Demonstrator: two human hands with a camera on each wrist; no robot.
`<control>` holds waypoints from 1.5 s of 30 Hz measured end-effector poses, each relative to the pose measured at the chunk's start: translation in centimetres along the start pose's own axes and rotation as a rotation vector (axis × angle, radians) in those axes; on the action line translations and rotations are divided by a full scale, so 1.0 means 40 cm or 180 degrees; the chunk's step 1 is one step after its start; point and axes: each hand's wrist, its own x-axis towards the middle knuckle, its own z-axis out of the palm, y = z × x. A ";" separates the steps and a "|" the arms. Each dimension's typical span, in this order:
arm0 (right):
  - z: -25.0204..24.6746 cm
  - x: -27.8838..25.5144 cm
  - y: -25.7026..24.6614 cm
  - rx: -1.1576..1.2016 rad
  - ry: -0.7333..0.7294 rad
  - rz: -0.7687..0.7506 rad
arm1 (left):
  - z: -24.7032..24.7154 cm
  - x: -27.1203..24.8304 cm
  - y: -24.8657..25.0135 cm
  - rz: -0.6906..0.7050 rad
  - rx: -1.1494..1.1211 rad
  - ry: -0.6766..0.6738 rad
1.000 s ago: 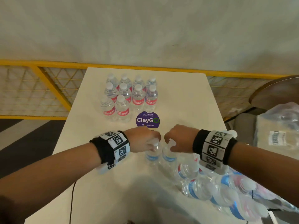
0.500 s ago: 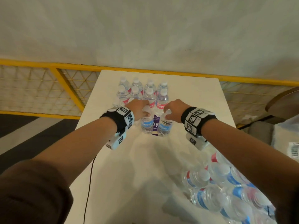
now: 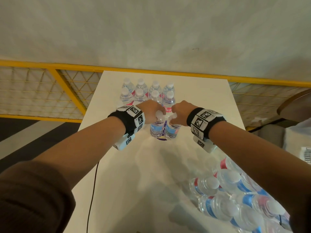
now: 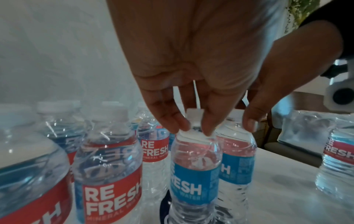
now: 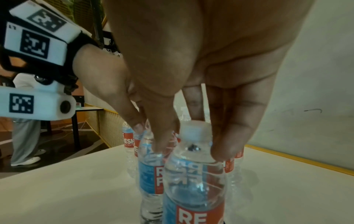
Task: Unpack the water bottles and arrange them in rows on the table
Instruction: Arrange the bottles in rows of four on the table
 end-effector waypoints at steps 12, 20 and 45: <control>0.005 0.018 0.007 0.0057 0.0179 0.0120 | -0.048 0.009 0.027 -0.0115 0.0265 -0.0165; 0.010 0.018 0.017 0.0171 0.0151 0.0046 | -0.029 0.026 0.038 -0.0274 0.0217 0.0076; 0.044 0.051 0.026 0.0134 0.0330 -0.0193 | -0.026 0.050 -0.036 -0.0308 0.0460 0.0253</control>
